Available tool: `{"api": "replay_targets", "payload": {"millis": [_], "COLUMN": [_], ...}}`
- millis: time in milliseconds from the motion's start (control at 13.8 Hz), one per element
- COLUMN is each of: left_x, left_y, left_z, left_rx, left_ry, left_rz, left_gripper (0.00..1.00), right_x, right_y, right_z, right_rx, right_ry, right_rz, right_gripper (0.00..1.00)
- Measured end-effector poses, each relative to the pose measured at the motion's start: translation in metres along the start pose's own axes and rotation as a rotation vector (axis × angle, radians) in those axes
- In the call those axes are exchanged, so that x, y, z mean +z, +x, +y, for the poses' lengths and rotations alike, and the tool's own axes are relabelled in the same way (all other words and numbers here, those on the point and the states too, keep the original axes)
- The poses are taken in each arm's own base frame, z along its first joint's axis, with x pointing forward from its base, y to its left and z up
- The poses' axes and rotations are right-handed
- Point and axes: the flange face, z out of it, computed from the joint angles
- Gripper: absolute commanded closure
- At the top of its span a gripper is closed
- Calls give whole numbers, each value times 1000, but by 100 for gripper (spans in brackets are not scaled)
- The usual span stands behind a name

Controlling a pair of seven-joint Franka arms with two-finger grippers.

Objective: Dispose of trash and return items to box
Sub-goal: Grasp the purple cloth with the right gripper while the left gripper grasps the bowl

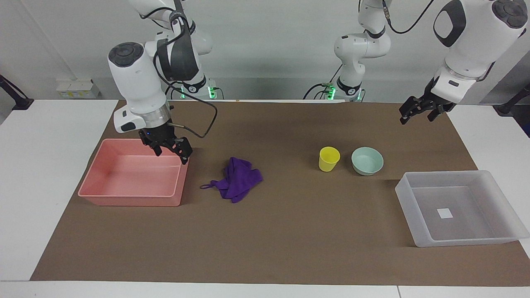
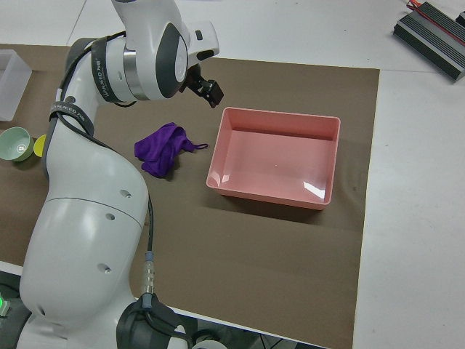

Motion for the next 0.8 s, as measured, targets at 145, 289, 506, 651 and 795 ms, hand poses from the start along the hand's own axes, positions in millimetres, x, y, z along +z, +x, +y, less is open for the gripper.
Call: {"api": "replay_targets", "payload": {"millis": [145,289,506,651,795], "left_x": [5,5,7,17,34], "left_y": [3,3,3,6,8], "left_z": [0,-1,5,14,18], "left_rx": [-2,-3,8,24,32], "left_ry": [0,0,2,5,10], "left_rz": [-7,-9,-15,-38,-85], "left_gripper": [0,0,0,0,0], "right_x": [36,73,112,125,140], "right_y": [-6,-16,-29,-33,-39], "right_z": [-3,-8,-16,-19,-31], "right_rx": [18,49,61,72,58], "right_ry": [17,41,38,29,32], "right_rz": [23,51,30,12,5], "right_gripper": [0,0,0,0,0]}}
